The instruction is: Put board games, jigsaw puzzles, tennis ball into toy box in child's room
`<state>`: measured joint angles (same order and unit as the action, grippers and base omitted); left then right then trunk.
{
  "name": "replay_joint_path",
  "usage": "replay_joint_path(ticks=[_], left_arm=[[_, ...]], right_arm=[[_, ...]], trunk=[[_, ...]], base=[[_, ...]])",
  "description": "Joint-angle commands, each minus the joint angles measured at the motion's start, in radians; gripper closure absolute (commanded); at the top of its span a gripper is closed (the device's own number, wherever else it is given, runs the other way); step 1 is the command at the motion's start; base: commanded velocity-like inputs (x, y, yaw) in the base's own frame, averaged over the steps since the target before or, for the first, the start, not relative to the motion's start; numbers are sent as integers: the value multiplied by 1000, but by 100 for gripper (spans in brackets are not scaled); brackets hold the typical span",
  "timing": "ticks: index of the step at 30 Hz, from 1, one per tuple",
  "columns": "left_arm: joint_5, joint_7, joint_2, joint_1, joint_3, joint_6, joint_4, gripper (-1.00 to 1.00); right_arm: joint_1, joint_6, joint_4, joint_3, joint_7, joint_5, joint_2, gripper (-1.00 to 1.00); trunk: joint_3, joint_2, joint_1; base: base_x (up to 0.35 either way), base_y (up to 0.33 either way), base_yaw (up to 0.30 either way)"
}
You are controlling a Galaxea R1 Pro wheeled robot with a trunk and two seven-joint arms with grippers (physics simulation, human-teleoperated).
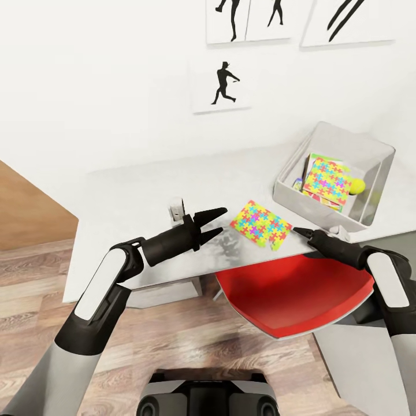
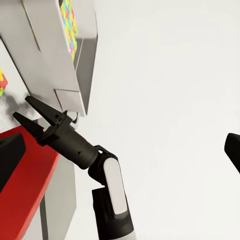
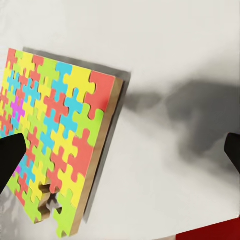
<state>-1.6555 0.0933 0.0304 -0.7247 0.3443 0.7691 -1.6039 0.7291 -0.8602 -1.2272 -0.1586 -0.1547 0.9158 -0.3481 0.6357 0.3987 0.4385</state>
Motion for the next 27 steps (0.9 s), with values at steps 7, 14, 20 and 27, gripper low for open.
replay_joint_path(ticks=[7, 14, 20, 27], left_arm=[[-10, 8, 1, -1, 0, 1, -1, -100], [-10, 6, 3, -1, 0, 1, -2, -100], [-10, 6, 3, -1, -1, 1, -2, -100], [-10, 6, 2, -1, -1, 1, -2, -100]], right_arm=[[1, -12, 74, -1, -8, -11, 0, -100], [1, -15, 74, -1, -7, -11, 0, -100], [1, -16, 74, -2, -6, -11, 1, -100], [1, -16, 74, -2, -6, -11, 0, -100]], trunk=[[1, 1, 12], [1, 1, 12], [1, 1, 12], [1, 1, 12]], base=[[0, 0, 0], [0, 0, 19], [0, 0, 149], [0, 0, 246]])
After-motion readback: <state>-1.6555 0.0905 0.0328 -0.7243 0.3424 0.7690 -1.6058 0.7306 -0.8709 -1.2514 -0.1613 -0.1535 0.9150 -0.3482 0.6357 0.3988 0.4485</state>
